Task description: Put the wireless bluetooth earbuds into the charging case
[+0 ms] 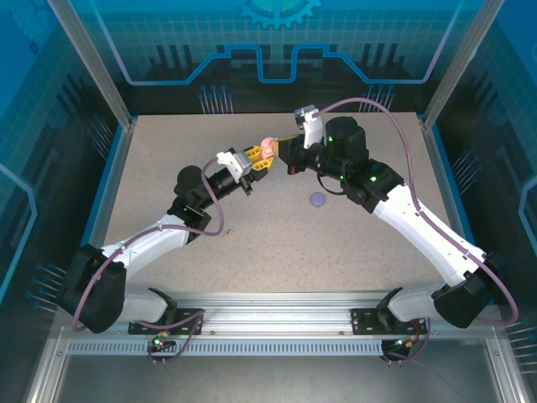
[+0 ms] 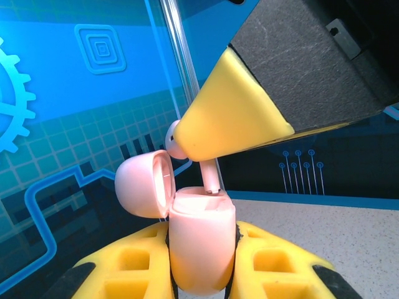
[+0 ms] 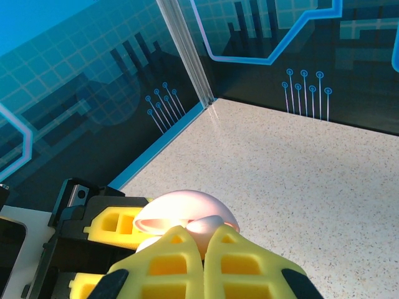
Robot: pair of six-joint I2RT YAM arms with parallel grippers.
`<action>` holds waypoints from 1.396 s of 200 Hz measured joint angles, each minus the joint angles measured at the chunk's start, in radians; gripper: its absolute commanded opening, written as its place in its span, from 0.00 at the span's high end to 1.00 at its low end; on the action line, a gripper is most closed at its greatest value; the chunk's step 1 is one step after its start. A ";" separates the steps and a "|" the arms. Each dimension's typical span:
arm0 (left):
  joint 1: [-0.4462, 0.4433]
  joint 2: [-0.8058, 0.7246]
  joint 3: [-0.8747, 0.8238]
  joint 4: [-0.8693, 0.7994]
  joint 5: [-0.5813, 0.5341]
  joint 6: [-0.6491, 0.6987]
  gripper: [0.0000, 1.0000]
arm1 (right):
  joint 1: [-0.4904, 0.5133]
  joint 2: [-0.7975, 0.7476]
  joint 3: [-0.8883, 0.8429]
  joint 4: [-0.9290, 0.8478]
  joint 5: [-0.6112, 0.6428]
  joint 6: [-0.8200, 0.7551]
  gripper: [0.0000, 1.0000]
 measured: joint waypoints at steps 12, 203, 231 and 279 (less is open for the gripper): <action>0.000 0.000 0.000 -0.001 0.000 0.000 1.00 | 0.000 -0.001 -0.002 0.000 0.000 0.000 1.00; -0.005 -0.001 0.017 -0.045 -0.020 -0.004 1.00 | -0.005 -0.037 -0.095 0.048 0.000 0.000 1.00; -0.005 -0.001 0.017 -0.043 -0.019 -0.003 1.00 | -0.005 -0.044 -0.095 0.046 0.001 0.000 1.00; -0.005 -0.007 0.017 -0.038 -0.016 0.024 1.00 | -0.018 -0.138 -0.101 0.056 0.001 0.008 1.00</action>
